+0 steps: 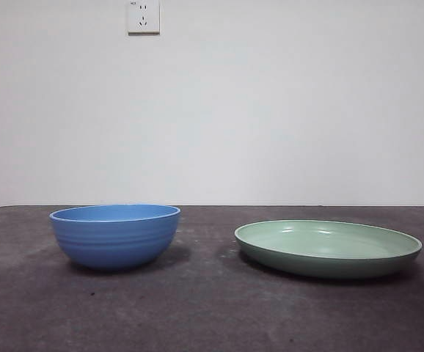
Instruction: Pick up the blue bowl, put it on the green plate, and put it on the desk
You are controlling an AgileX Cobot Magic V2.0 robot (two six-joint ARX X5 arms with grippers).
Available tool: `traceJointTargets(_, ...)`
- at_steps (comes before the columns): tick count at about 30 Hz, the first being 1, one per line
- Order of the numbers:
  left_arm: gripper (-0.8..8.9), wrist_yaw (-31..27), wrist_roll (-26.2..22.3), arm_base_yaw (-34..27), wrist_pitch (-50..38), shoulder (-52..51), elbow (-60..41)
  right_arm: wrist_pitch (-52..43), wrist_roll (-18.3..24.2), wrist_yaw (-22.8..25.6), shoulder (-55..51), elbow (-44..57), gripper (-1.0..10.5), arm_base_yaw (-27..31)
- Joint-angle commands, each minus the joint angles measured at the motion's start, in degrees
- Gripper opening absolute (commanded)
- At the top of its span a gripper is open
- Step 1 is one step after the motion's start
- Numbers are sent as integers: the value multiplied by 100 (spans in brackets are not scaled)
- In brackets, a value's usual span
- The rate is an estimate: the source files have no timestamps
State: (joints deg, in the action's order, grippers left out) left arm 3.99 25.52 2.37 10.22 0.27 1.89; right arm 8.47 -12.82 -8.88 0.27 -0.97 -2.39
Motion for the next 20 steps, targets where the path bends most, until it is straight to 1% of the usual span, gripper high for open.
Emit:
traceJointTargets(1,9,15,380,-11,52,-9,129,-162,-409,-11,-7,-35,8,0)
traceJointTargets(3,9,66,415,-11,57,-9,304,-162,-518,-7,-7,-140,8,2)
traceJointTargets(9,9,118,402,-11,144,57,1062,-153,-522,13,-2,-702,8,2)
traceJointTargets(12,9,118,282,-11,380,236,1534,-94,-514,44,13,-1126,8,2)
traceJointTargets(16,9,133,-201,-11,922,680,2243,188,-400,166,267,-1764,8,2)
traceJointTargets(20,9,354,-763,-11,1434,1320,2924,734,-166,133,785,-2457,8,0)
